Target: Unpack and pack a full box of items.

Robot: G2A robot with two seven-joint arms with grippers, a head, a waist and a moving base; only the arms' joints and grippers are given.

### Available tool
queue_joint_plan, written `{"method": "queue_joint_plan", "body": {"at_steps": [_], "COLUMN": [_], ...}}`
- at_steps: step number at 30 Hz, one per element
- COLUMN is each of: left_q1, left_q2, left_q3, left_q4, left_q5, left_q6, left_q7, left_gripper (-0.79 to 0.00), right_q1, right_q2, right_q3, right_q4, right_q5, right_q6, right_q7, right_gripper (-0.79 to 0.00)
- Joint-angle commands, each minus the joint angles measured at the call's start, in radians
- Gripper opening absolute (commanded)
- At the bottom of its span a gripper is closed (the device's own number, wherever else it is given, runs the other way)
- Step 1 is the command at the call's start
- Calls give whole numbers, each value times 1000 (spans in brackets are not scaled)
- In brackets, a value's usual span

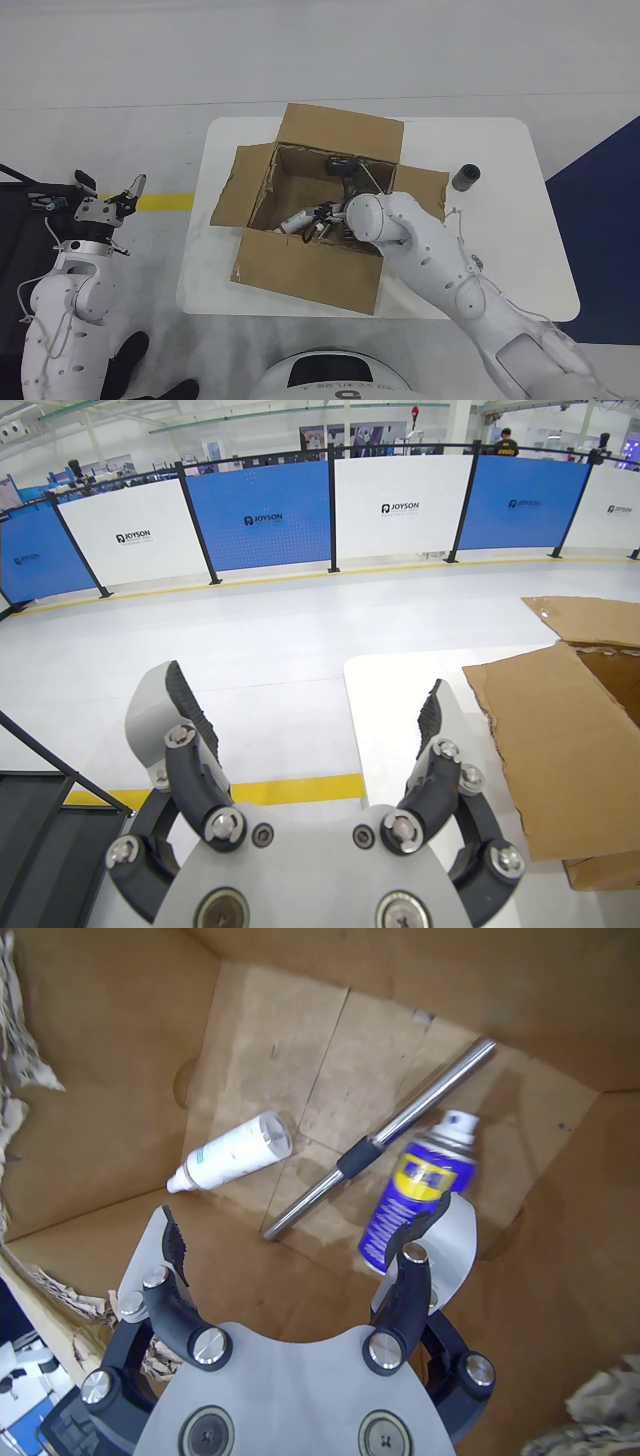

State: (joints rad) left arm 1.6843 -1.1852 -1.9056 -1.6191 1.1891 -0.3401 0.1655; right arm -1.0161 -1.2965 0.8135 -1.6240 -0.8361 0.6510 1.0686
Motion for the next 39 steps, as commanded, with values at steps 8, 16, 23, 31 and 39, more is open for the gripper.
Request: {"method": "queue_joint_plan", "body": {"at_steps": [8, 16, 23, 31, 39], "left_q1": [0, 0, 0, 0, 0], "left_q2": [0, 0, 0, 0, 0], "left_q3": [0, 0, 0, 0, 0], "left_q4": [0, 0, 0, 0, 0], "left_q5": [0, 0, 0, 0, 0], "left_q6": [0, 0, 0, 0, 0], "left_q7": [0, 0, 0, 0, 0], "left_gripper": [0, 0, 0, 0, 0], "right_q1": [54, 137, 194, 211, 47], "right_q2": [-10, -46, -80, -97, -43], "right_q3": [-39, -81, -128, -133, -31], "right_q4": [108, 264, 386, 387, 66], "right_q5": [-76, -63, -60, -68, -178], "right_q6": [-1, 6, -6, -4, -11], "right_q7": [101, 95, 106, 104, 62], "right_gripper": [0, -268, -440, -785, -785]}}
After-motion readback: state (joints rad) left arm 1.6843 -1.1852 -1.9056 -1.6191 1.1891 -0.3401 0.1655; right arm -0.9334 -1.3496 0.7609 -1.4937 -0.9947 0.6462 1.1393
